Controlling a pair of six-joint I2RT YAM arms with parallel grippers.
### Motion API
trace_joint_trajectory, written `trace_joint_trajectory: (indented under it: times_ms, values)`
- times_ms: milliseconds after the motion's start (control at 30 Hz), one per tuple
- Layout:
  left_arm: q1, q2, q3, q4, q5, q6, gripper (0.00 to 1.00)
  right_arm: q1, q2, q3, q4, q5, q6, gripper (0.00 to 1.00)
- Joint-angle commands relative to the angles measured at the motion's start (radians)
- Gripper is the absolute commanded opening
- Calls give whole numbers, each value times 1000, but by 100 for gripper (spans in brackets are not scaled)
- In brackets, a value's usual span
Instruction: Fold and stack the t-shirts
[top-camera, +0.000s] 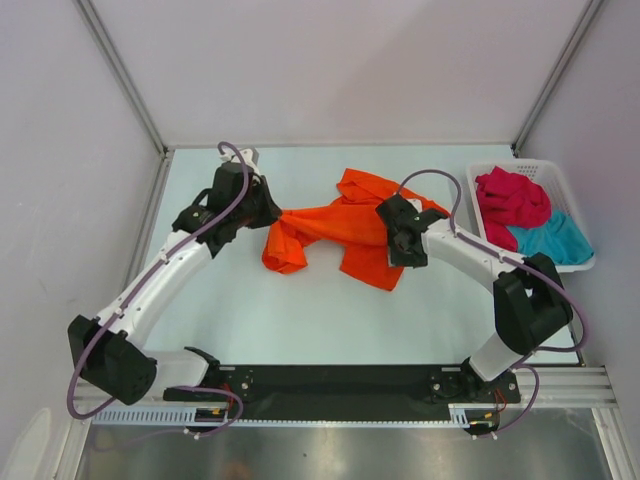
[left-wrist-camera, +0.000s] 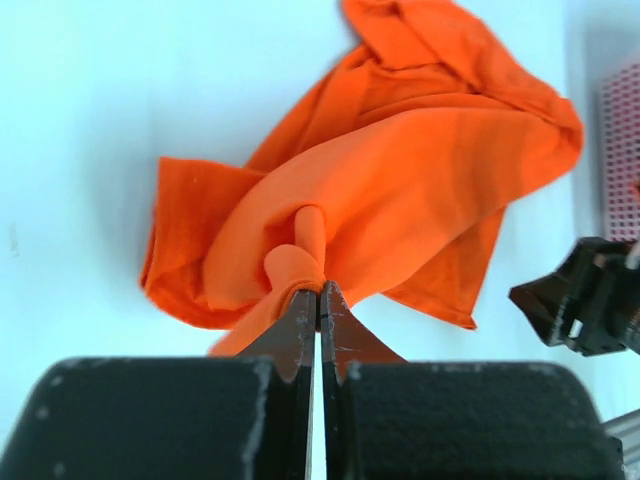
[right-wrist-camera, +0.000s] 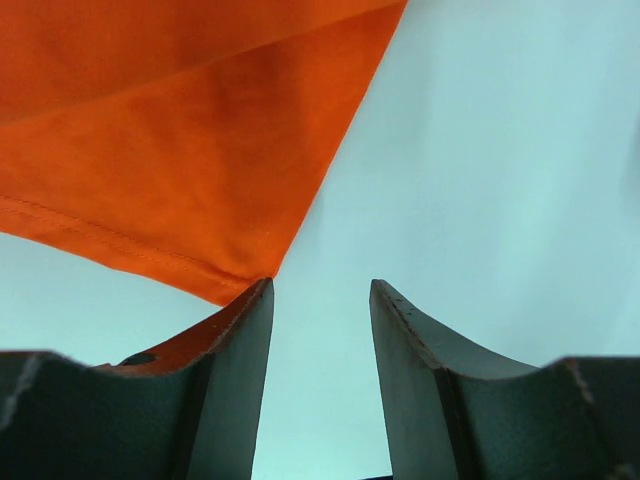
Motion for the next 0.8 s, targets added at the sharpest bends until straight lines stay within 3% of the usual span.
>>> trace_joint_trajectory:
  times_ms: [0, 333, 667, 767]
  values:
    - [48, -1, -1, -36, 22, 40, 0, 10, 18, -9, 31, -10, 20, 49]
    - [66, 16, -4, -26, 39, 51, 0, 71, 142, 18, 62, -53, 46, 48]
    - [103, 2, -19, -28, 42, 63, 0, 112, 164, 3, 60, -61, 67, 48]
    - [114, -1, -23, -28, 71, 64, 0, 114, 162, 0, 64, -76, 62, 42]
